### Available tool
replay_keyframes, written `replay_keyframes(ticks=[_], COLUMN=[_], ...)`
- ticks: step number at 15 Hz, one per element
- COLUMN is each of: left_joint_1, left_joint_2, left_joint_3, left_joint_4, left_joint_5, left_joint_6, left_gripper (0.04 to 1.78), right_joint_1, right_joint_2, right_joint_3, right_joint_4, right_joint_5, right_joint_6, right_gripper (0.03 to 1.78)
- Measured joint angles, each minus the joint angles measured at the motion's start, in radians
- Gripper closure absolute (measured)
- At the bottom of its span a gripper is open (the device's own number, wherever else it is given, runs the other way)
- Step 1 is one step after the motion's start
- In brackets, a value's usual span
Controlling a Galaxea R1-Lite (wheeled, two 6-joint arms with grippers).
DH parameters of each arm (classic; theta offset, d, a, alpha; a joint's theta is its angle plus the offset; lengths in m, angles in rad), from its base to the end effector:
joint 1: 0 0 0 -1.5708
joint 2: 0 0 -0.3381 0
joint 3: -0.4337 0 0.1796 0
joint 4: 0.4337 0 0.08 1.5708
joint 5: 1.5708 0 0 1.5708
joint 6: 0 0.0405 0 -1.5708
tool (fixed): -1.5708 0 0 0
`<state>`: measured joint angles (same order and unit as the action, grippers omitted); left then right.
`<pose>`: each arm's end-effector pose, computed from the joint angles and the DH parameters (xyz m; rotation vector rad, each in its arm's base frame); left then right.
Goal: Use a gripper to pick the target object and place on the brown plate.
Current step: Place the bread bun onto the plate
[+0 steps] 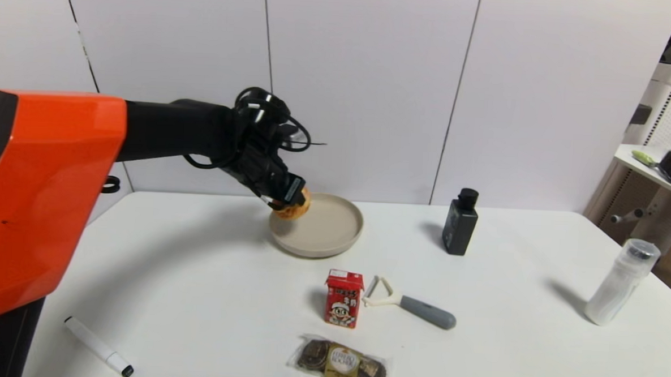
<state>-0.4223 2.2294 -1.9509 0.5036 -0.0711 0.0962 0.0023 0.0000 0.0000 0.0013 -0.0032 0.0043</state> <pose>0.4273 -0.1952 0.2103 0.2275 0.7553 -0.5054 -0.0546 -0.0003 0.0753 0.0043 0.0013 -0.0009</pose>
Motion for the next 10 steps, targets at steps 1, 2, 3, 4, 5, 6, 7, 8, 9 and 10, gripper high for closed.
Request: replay_keyframes(ticks=[1, 2, 3, 4, 5, 6, 7, 8, 9, 10], left_joint_1=[-0.014, -0.024, -0.033, -0.037, -0.04, -0.042, -0.042, -0.041, -0.041, -0.041], left_joint_2=[0.018, 0.035, 0.051, 0.063, 0.071, 0.077, 0.081, 0.082, 0.081, 0.077], left_joint_3=[-0.004, -0.007, -0.008, -0.009, -0.01, -0.01, -0.009, -0.009, -0.008, -0.007], left_joint_4=[-0.019, -0.037, -0.051, -0.055, -0.056, -0.056, -0.054, -0.053, -0.053, -0.051], left_joint_5=[0.0, 0.0, 0.001, 0.001, 0.001, 0.0, 0.001, 0.001, 0.003, 0.003], left_joint_6=[0.004, 0.005, 0.002, 0.0, 0.001, 0.002, 0.004, 0.007, 0.007, 0.008], left_gripper=[0.99, 0.99, 0.99, 0.9, 0.81, 0.73, 0.65, 0.58, 0.53, 0.48], right_joint_1=[0.0, 0.0, 0.0, 0.0, 0.0, 0.0, 0.0, 0.0, 0.0, 0.0], right_joint_2=[0.0, 0.0, 0.0, 0.0, 0.0, 0.0, 0.0, 0.0, 0.0, 0.0], right_joint_3=[0.0, 0.0, 0.0, 0.0, 0.0, 0.0, 0.0, 0.0, 0.0, 0.0], right_joint_4=[0.0, 0.0, 0.0, 0.0, 0.0, 0.0, 0.0, 0.0, 0.0, 0.0], right_joint_5=[0.0, 0.0, 0.0, 0.0, 0.0, 0.0, 0.0, 0.0, 0.0, 0.0], right_joint_6=[0.0, 0.0, 0.0, 0.0, 0.0, 0.0, 0.0, 0.0, 0.0, 0.0], right_gripper=[0.11, 0.11, 0.11, 0.11, 0.11, 0.11, 0.11, 0.11, 0.11, 0.11])
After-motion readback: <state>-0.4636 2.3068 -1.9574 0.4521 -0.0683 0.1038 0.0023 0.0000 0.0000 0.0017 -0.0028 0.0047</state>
